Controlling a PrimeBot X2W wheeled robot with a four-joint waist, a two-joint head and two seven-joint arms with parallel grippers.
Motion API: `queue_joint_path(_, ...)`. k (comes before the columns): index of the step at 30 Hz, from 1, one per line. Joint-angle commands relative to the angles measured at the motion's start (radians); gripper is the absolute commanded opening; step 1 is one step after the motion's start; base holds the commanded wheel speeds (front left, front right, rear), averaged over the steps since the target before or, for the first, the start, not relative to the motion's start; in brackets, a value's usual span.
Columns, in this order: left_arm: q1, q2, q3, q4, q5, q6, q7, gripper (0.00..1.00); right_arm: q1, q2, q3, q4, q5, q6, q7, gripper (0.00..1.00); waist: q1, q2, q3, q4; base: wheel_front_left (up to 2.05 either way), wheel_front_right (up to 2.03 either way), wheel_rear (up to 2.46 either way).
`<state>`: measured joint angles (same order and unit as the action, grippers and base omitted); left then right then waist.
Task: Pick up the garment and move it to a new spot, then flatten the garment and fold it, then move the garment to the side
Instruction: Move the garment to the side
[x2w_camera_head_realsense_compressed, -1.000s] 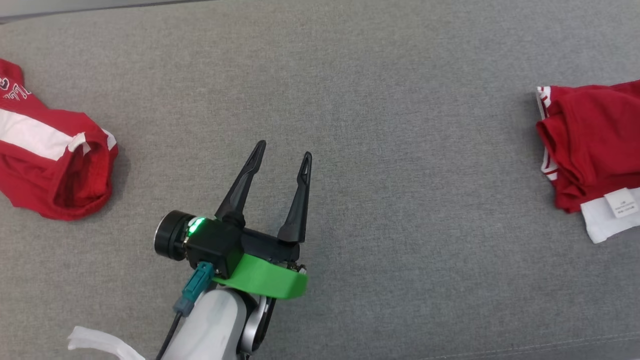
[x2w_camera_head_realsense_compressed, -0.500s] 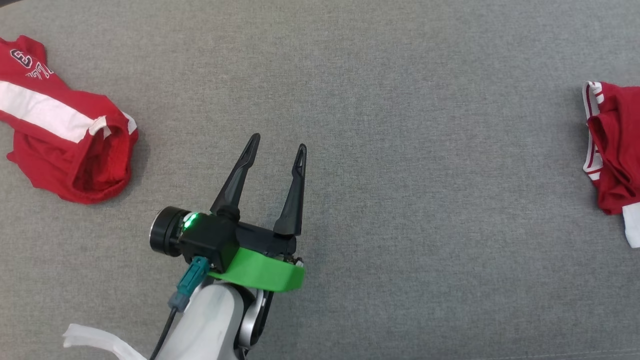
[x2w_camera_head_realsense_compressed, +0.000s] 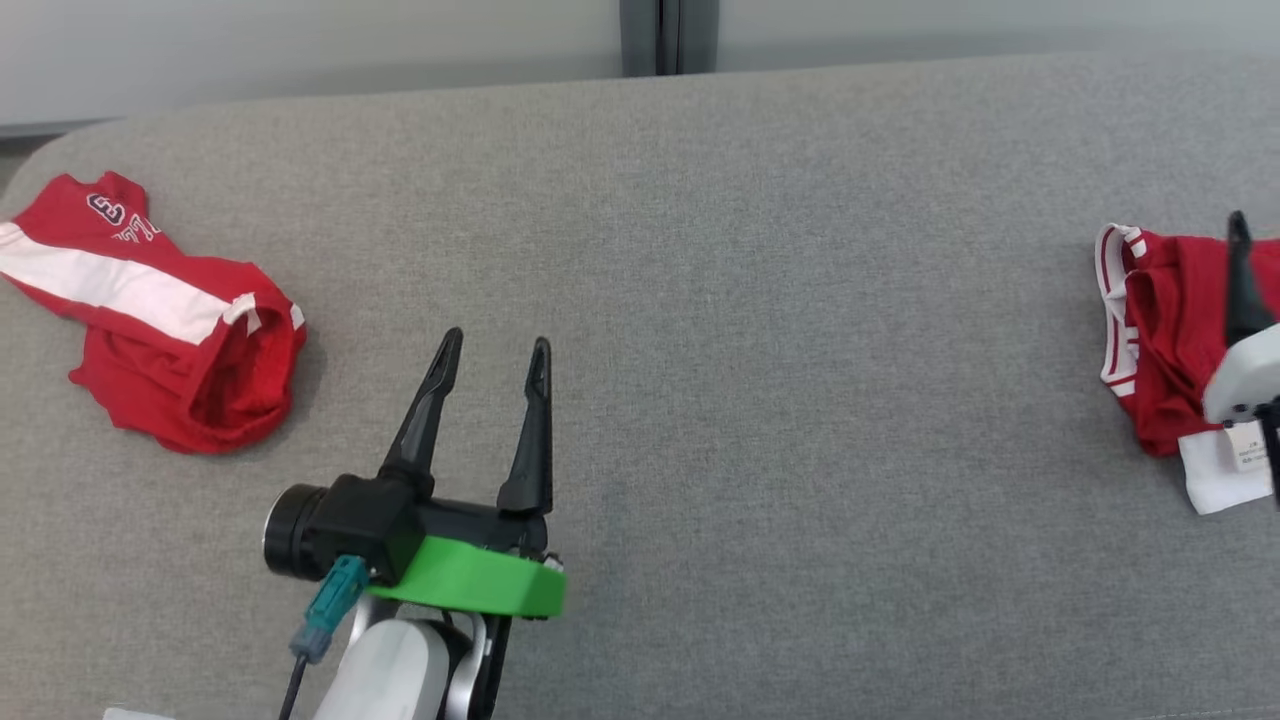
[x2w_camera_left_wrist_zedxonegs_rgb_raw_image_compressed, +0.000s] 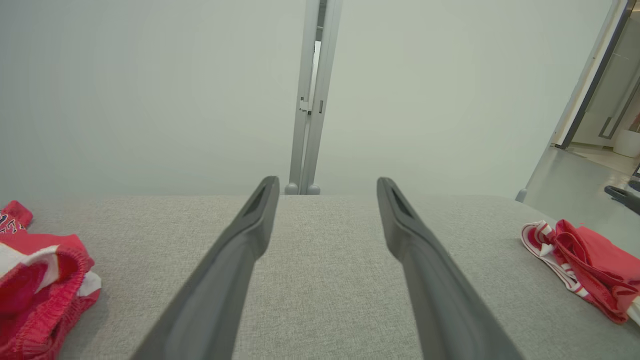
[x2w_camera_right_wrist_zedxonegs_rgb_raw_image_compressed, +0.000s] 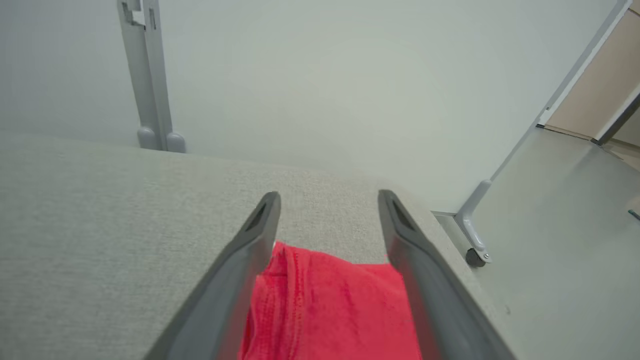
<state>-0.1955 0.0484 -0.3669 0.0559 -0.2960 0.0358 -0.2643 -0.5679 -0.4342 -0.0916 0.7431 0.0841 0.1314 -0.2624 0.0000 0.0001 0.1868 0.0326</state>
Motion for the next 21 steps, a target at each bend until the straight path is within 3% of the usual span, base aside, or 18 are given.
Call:
queue_joint_path(1, 0.02, 0.004, 0.01, -0.002, 0.0, -0.003, 0.0, 1.0, 0.033, 0.023, 0.01, -0.041, 0.026, -0.001, -0.003, 1.0, 0.0, -0.0001, -0.061, -0.001, 0.0, 0.0, 0.0)
queue_joint_path(7, 0.084, 0.004, 0.05, 0.005, -0.005, -0.009, 0.0, 1.0, 0.19, 0.16, 0.064, -0.299, 0.122, -0.001, -0.003, 1.0, 0.0, -0.0001, -0.13, 0.011, 0.0, 0.0, 0.0)
queue_joint_path(13, 0.143, 0.004, 0.068, 0.025, 0.008, -0.025, 0.0, 1.0, 0.353, 0.288, 0.086, -0.485, 0.146, -0.001, -0.003, 1.0, 0.0, -0.0001, -0.174, 0.025, 0.0, 0.0, 0.0)
queue_joint_path(21, 0.191, 0.004, 0.09, 0.045, 0.023, -0.034, 0.0, 1.0, 0.507, 0.367, 0.129, -0.612, 0.129, -0.001, -0.003, 1.0, 0.0, -0.0001, -0.194, 0.03, 0.0, 0.0, 0.0)
